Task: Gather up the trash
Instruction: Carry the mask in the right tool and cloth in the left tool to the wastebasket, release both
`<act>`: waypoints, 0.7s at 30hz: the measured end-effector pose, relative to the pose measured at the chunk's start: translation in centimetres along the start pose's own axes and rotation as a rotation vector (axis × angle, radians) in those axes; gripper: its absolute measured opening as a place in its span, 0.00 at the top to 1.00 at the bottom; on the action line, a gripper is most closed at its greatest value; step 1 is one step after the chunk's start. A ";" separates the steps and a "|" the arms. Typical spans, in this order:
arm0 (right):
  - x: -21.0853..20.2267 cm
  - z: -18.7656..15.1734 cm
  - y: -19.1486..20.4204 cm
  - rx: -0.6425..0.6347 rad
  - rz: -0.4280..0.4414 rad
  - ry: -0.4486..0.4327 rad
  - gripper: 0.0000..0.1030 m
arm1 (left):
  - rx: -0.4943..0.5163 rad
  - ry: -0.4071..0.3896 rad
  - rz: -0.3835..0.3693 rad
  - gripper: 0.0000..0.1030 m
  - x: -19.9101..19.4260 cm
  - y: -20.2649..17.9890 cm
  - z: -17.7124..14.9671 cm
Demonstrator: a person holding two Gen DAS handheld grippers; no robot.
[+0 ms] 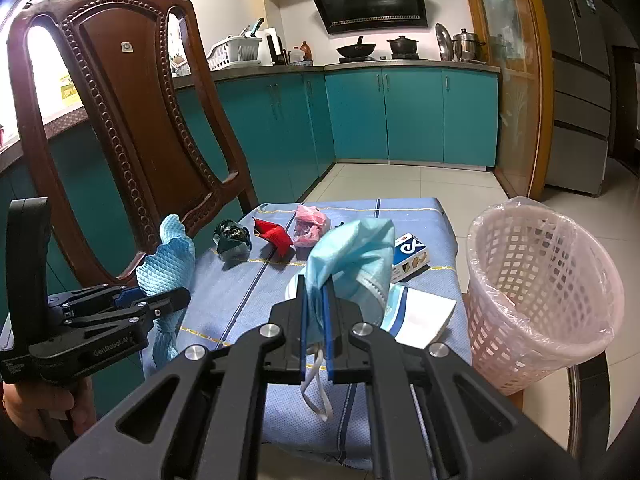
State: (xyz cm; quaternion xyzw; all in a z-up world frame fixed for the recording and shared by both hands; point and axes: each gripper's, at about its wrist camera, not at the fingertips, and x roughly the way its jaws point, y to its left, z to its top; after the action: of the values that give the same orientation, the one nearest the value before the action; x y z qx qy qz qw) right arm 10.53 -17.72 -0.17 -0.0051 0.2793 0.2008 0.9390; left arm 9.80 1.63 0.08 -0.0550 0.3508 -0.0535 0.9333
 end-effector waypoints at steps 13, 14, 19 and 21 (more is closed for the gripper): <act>-0.1 0.0 0.0 0.001 -0.001 -0.002 0.93 | 0.000 -0.001 0.001 0.72 0.0 0.0 0.0; -0.1 0.1 0.0 0.001 -0.003 -0.004 0.93 | 0.000 -0.002 0.001 0.72 0.1 0.0 0.0; -1.4 1.9 -3.1 0.036 -0.078 -0.083 0.93 | -0.003 -0.004 -0.010 0.72 0.0 0.1 -0.1; -2.2 3.1 -6.0 0.080 -0.142 -0.129 0.93 | -0.002 -0.007 -0.016 0.72 0.0 0.1 -0.1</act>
State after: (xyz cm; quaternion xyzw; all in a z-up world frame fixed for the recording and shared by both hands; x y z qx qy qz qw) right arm 12.80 -23.70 2.97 0.0256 0.2249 0.1224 0.9663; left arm 9.74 1.68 0.00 -0.0589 0.3469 -0.0603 0.9341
